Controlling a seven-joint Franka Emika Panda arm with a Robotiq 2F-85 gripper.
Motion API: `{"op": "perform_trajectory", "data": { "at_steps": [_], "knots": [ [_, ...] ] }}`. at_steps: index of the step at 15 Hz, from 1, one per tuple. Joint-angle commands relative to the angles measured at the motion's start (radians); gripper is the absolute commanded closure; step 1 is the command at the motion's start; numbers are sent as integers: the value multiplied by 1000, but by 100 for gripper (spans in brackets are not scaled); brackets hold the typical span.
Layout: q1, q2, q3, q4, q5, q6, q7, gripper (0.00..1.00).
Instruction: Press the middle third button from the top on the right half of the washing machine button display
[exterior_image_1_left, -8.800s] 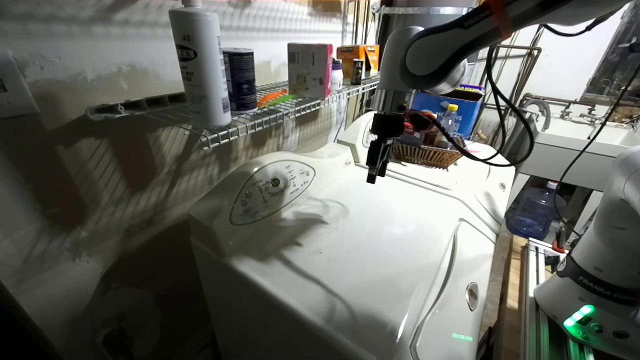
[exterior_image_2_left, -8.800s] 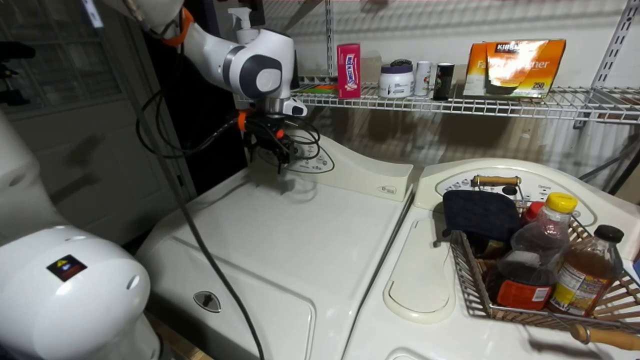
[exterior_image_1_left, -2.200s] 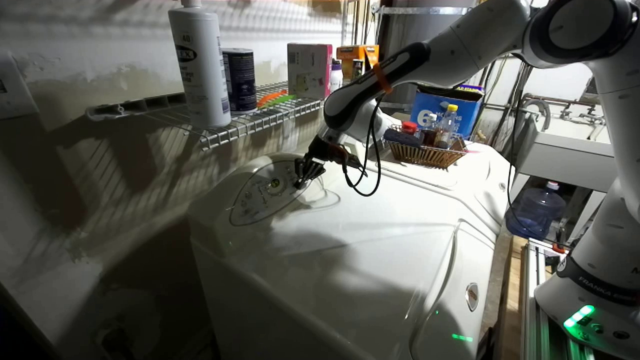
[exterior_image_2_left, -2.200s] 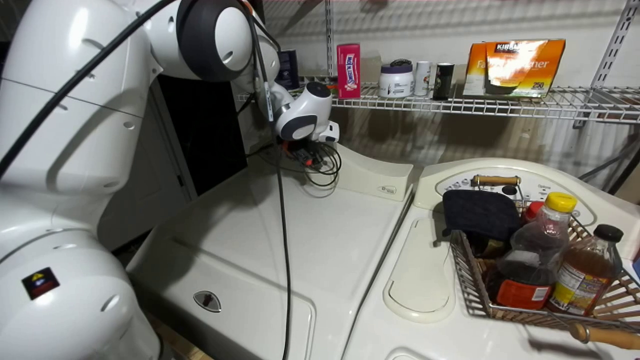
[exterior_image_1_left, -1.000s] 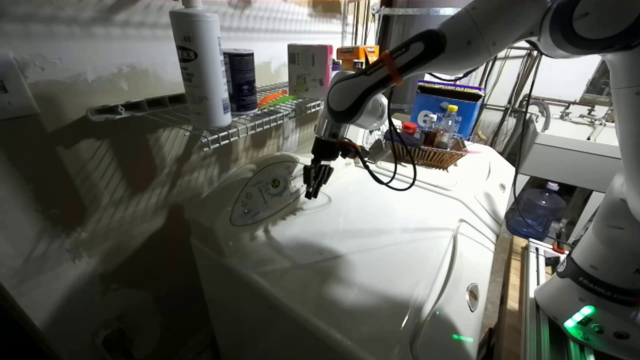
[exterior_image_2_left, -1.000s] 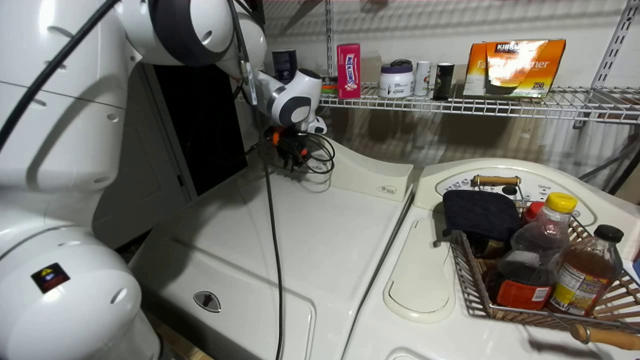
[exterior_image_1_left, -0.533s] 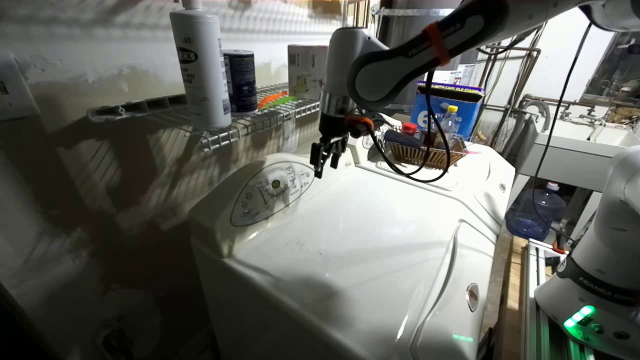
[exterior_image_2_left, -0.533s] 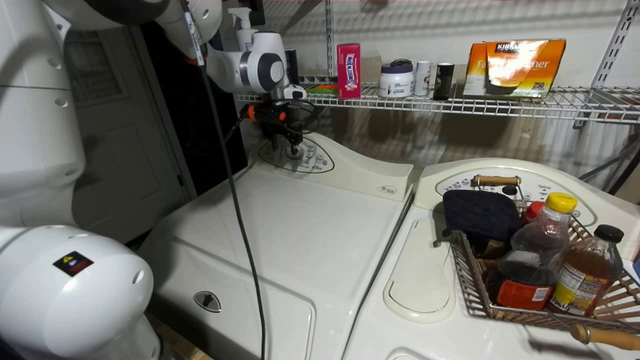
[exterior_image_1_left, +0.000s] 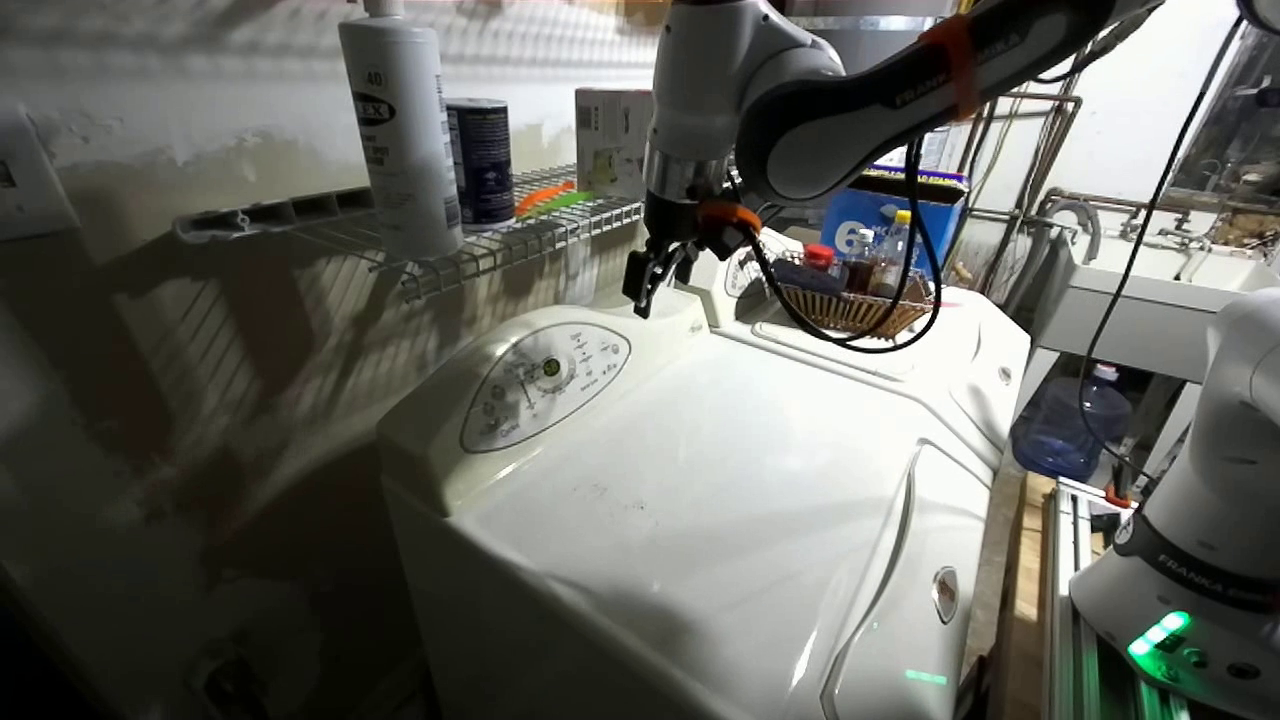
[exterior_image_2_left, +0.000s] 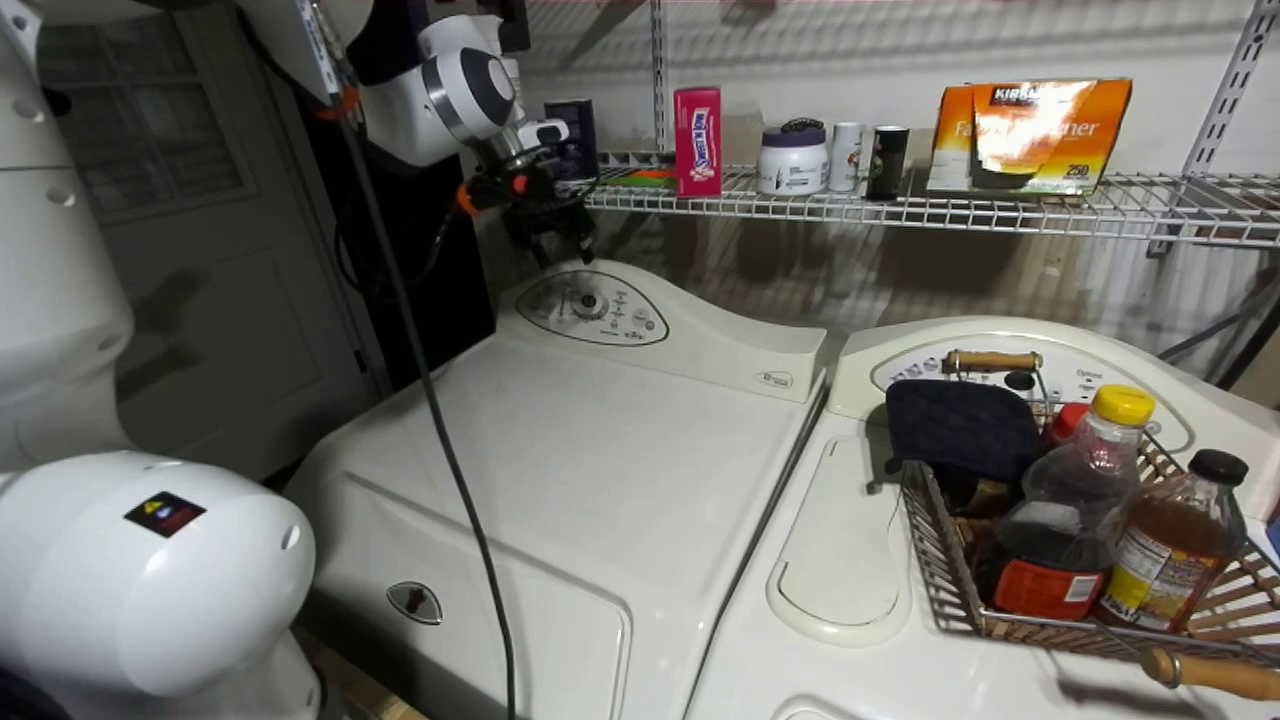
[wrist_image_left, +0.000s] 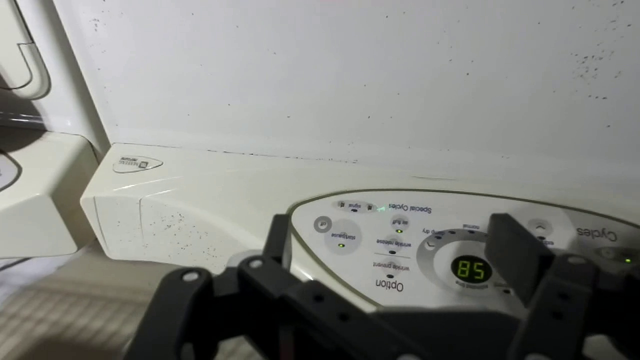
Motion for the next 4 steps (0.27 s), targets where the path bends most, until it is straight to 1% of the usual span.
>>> {"op": "perform_trajectory", "data": {
  "at_steps": [1, 4],
  "knots": [
    [-10, 1, 11, 2, -1, -2, 1, 0],
    [-13, 2, 10, 2, -1, -2, 1, 0]
  ]
}}
